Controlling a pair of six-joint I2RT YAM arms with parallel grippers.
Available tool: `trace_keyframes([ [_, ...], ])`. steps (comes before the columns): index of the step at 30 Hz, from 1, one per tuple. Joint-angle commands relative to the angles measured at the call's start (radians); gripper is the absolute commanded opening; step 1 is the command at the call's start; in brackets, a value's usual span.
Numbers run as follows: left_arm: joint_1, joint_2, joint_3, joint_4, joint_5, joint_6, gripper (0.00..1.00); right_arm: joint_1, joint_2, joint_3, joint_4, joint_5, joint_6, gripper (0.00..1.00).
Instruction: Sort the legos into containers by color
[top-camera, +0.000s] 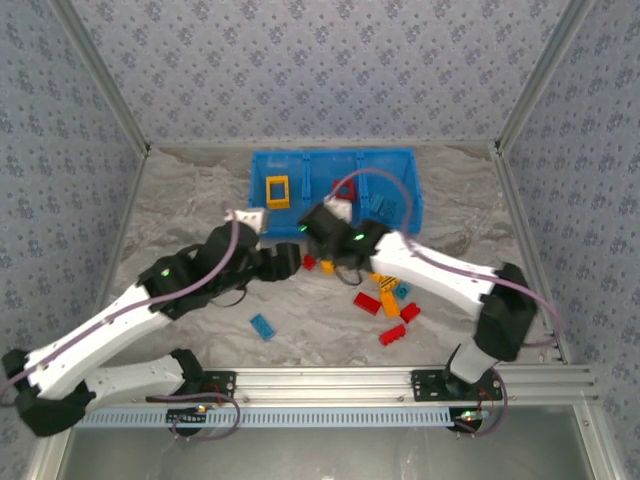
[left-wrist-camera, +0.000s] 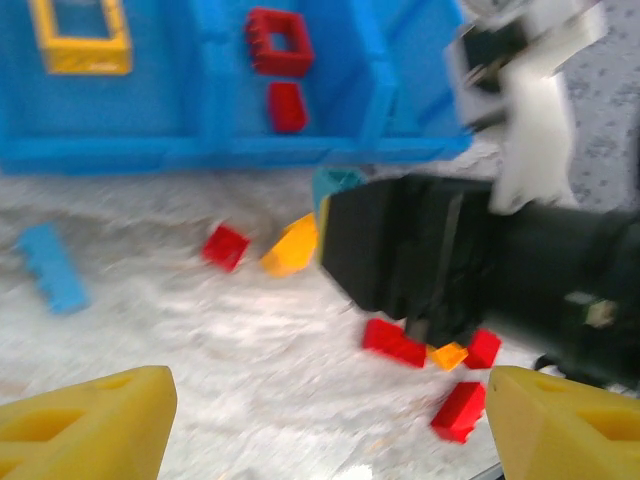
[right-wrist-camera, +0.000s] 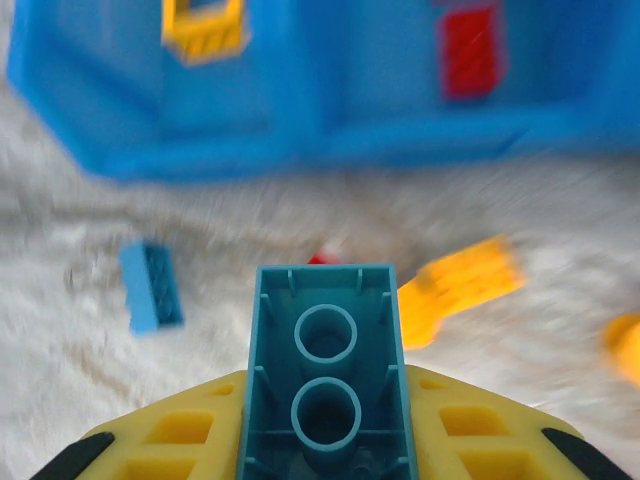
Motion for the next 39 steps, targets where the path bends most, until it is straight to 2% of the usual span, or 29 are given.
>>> trace_keyframes([
  [1, -0.029, 0.113, 0.103, 0.173, 0.033, 0.072, 0.82, -0.152, -0.072, -0.064, -0.083, 0.018, -0.119, 0.30],
  [4, -0.042, 0.222, 0.141, 0.257, 0.060, 0.080, 0.81, -0.304, -0.070, -0.071, -0.081, -0.016, -0.190, 0.30],
  [7, -0.059, 0.309, 0.175, 0.317, 0.070, 0.093, 0.82, -0.413, -0.006, -0.039, -0.069, -0.018, -0.228, 0.30],
  [13, -0.101, 0.419, 0.223, 0.374, 0.044, 0.125, 0.82, -0.531, 0.192, 0.076, -0.089, -0.012, -0.271, 0.30],
  [19, -0.115, 0.465, 0.218, 0.403, 0.034, 0.116, 0.82, -0.560, 0.351, 0.179, -0.089, -0.026, -0.268, 0.30],
  [27, -0.120, 0.500, 0.209, 0.321, -0.003, 0.126, 0.82, -0.599, 0.468, 0.232, -0.113, -0.004, -0.244, 0.32],
  [34, -0.098, 0.506, 0.170, 0.211, -0.039, 0.034, 0.82, -0.591, 0.455, 0.247, -0.101, -0.009, -0.266, 0.55],
  [39, -0.052, 0.542, 0.177, 0.094, -0.035, -0.111, 0.81, -0.573, 0.349, 0.246, -0.096, -0.008, -0.283, 0.59],
])
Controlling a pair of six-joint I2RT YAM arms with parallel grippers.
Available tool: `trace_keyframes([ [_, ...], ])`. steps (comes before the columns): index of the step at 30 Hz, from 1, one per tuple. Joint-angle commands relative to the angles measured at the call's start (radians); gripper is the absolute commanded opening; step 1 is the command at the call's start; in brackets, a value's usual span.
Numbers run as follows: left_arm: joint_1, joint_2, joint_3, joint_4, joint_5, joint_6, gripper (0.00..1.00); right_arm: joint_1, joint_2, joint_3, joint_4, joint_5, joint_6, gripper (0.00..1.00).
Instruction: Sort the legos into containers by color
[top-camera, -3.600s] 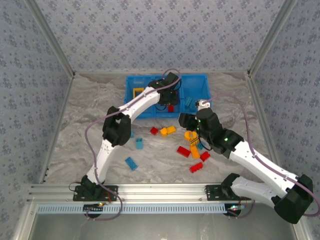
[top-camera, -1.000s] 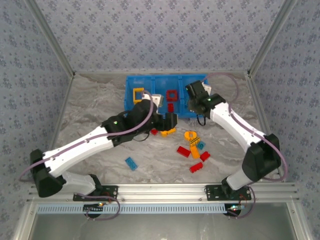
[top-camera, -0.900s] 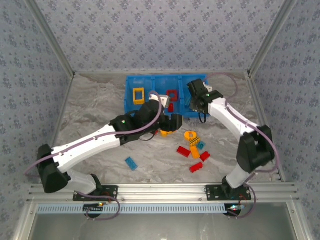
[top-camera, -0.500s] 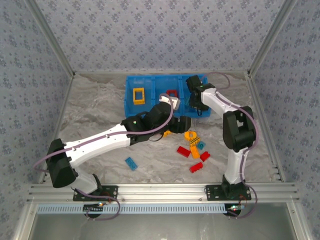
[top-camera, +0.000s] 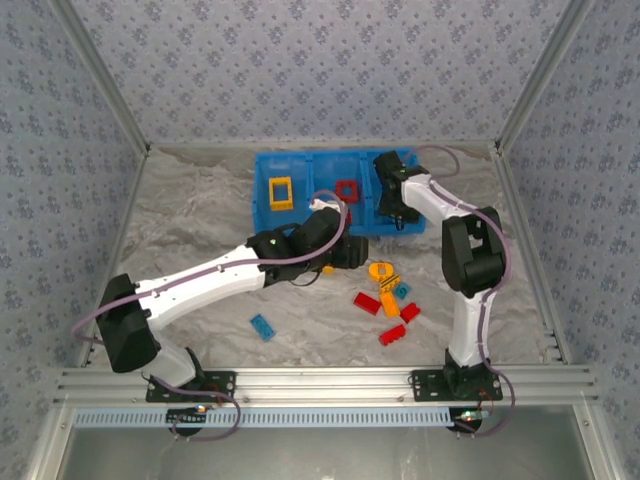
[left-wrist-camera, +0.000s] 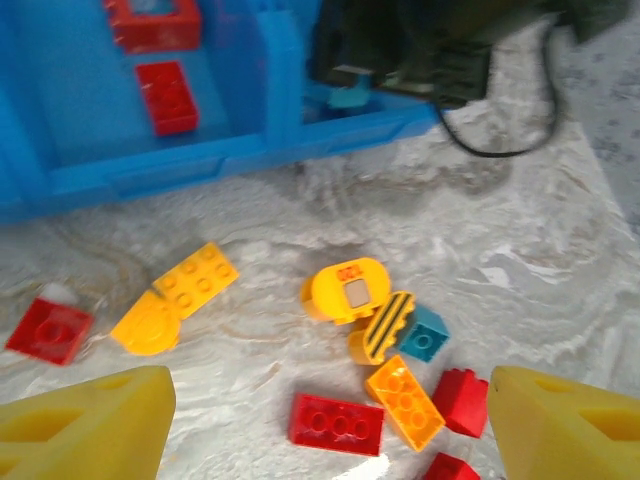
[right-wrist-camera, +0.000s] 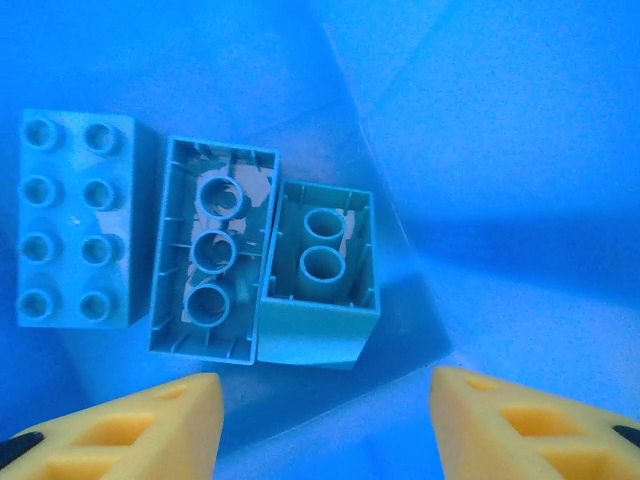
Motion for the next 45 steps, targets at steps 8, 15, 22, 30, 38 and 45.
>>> trace_keyframes([
  [8, 0.063, 0.166, 0.032, -0.200, -0.024, -0.399, 0.77, 0.089, -0.489, -0.159, 0.055, 0.015, -0.042, 0.57],
  [15, 0.124, 0.255, 0.040, -0.165, 0.044, -0.612, 0.82, 0.224, -1.011, -0.682, 0.317, -0.169, -0.178, 0.62],
  [22, 0.140, 0.340, 0.077, -0.142, 0.092, -0.698, 0.79, 0.337, -1.388, -0.962, 0.281, -0.282, -0.143, 0.64],
  [30, 0.156, 0.403, 0.079, -0.124, 0.109, -0.726, 0.67, 0.395, -1.462, -0.984, 0.223, -0.232, -0.102, 0.64],
  [38, 0.158, 0.433, 0.079, -0.115, 0.088, -0.708, 0.51, 0.407, -1.391, -0.970, 0.267, -0.241, -0.103, 0.64],
  [45, 0.155, 0.387, 0.069, -0.145, 0.056, -0.690, 0.32, 0.414, -1.375, -0.965, 0.283, -0.247, -0.099, 0.64],
])
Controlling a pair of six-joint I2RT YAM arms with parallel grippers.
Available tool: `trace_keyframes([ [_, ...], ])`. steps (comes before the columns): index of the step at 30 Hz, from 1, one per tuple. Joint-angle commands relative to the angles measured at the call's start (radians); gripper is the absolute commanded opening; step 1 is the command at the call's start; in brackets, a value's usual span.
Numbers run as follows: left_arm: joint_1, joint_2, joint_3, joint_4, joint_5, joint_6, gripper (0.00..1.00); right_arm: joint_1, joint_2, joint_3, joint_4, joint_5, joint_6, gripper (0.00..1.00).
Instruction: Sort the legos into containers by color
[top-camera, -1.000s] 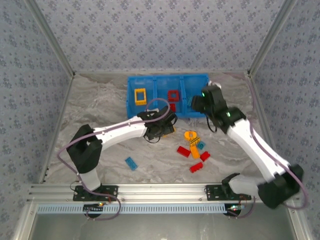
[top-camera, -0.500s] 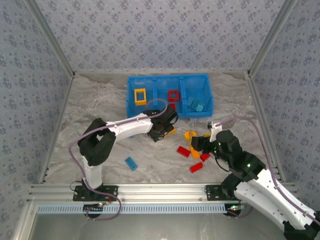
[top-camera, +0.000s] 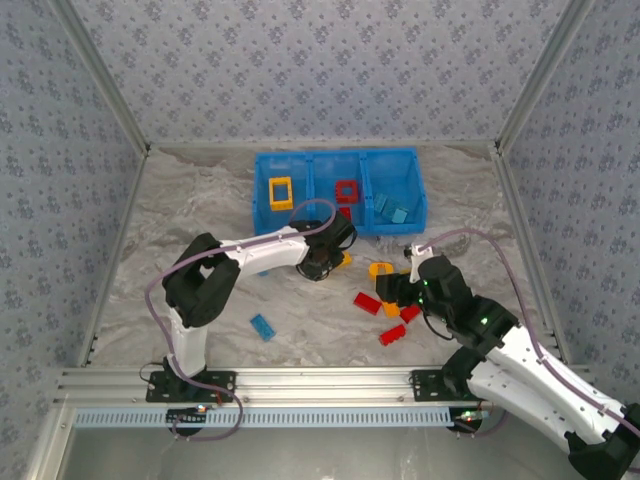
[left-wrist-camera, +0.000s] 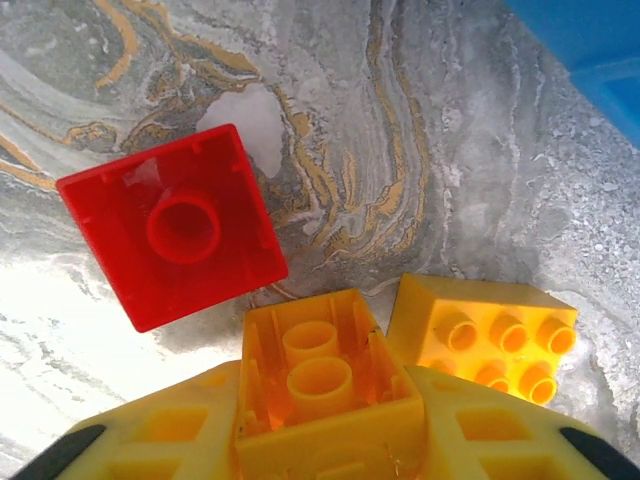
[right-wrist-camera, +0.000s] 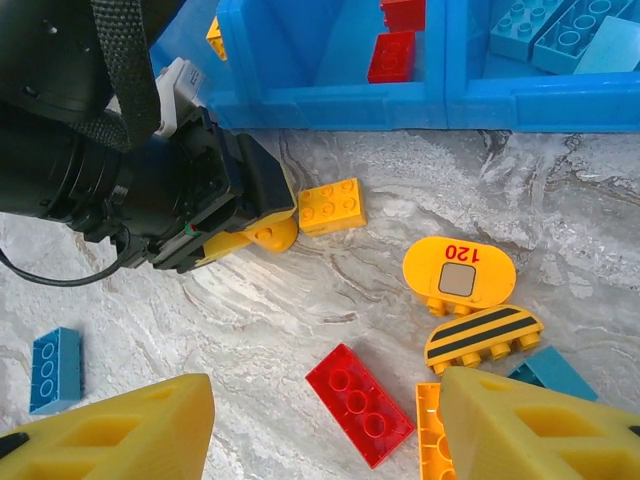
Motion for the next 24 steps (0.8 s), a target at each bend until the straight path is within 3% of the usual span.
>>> trace_keyframes([
  [1, -0.005, -0.057, 0.012, -0.049, -0.041, 0.019, 0.31, 0.010, 0.007, 0.015, 0.032, -0.019, 0.010, 0.64],
  [5, -0.023, -0.199, 0.017, -0.145, -0.140, 0.089, 0.29, 0.037, 0.055, 0.034, 0.115, -0.084, -0.006, 0.64],
  [8, 0.012, -0.306, 0.006, -0.192, -0.195, 0.184, 0.28, 0.120, 0.141, 0.070, 0.191, -0.054, -0.035, 0.64],
  [11, 0.134, -0.337, 0.002, -0.162, -0.088, 0.318, 0.28, 0.205, 0.256, 0.119, 0.274, 0.027, -0.071, 0.64],
  [14, 0.268, -0.302, 0.041, -0.074, 0.050, 0.458, 0.29, 0.248, 0.359, 0.133, 0.441, 0.084, -0.103, 0.65],
  [18, 0.374, -0.167, 0.204, -0.032, 0.118, 0.639, 0.29, 0.298, 0.514, 0.202, 0.566, 0.239, -0.175, 0.66],
  [24, 0.480, 0.074, 0.422, -0.010, 0.238, 0.686, 0.29, 0.306, 0.718, 0.357, 0.590, 0.326, -0.178, 0.67],
])
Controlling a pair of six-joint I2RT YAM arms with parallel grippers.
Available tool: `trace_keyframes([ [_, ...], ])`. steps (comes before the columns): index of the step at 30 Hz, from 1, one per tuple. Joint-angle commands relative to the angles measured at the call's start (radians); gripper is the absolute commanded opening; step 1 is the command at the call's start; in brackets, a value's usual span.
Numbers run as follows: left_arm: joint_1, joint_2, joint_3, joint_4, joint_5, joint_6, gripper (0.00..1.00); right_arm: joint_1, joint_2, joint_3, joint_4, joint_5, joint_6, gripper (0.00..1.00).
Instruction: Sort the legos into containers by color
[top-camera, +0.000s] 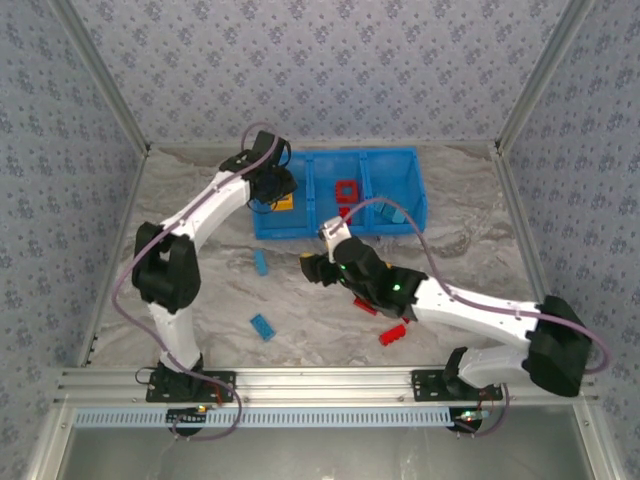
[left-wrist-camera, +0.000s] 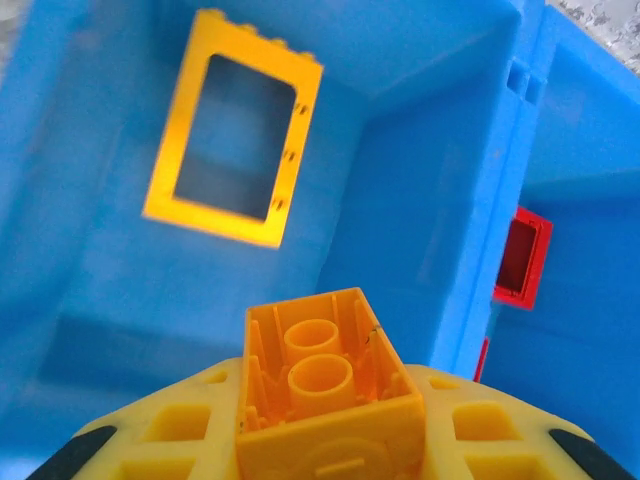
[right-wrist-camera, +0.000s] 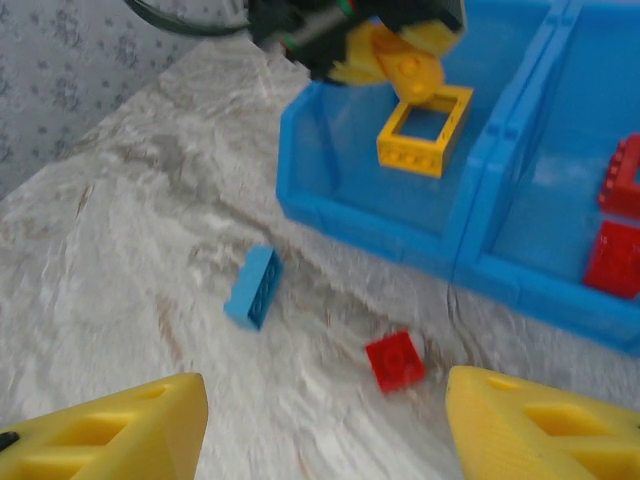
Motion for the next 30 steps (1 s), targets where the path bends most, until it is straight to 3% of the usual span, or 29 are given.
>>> trace_keyframes([
  [1, 0.045, 0.116, 0.127, 0.021, 0.111, 0.094, 0.29, 0.006, 0.074, 0.097, 0.066, 0.109, -0.030, 0.67],
  [6, 0.072, 0.261, 0.301, -0.010, 0.138, 0.109, 0.29, 0.005, 0.183, 0.173, 0.100, 0.172, -0.027, 0.68],
  [12, 0.080, 0.355, 0.387, -0.013, 0.186, 0.100, 0.28, 0.021, 0.354, 0.337, 0.095, 0.248, -0.074, 0.69],
  [16, 0.080, 0.388, 0.413, -0.040, 0.168, 0.103, 0.30, 0.020, 0.387, 0.379, 0.086, 0.244, -0.054, 0.69],
  [19, 0.079, 0.407, 0.419, -0.059, 0.157, 0.099, 0.35, 0.023, 0.382, 0.376, 0.077, 0.237, -0.042, 0.69],
  [24, 0.077, 0.370, 0.365, -0.060, 0.126, 0.089, 0.54, 0.025, 0.355, 0.350, 0.059, 0.233, -0.029, 0.69],
  [30, 0.072, 0.262, 0.311, -0.060, 0.094, 0.098, 0.61, 0.020, 0.293, 0.287, 0.031, 0.237, -0.021, 0.69],
])
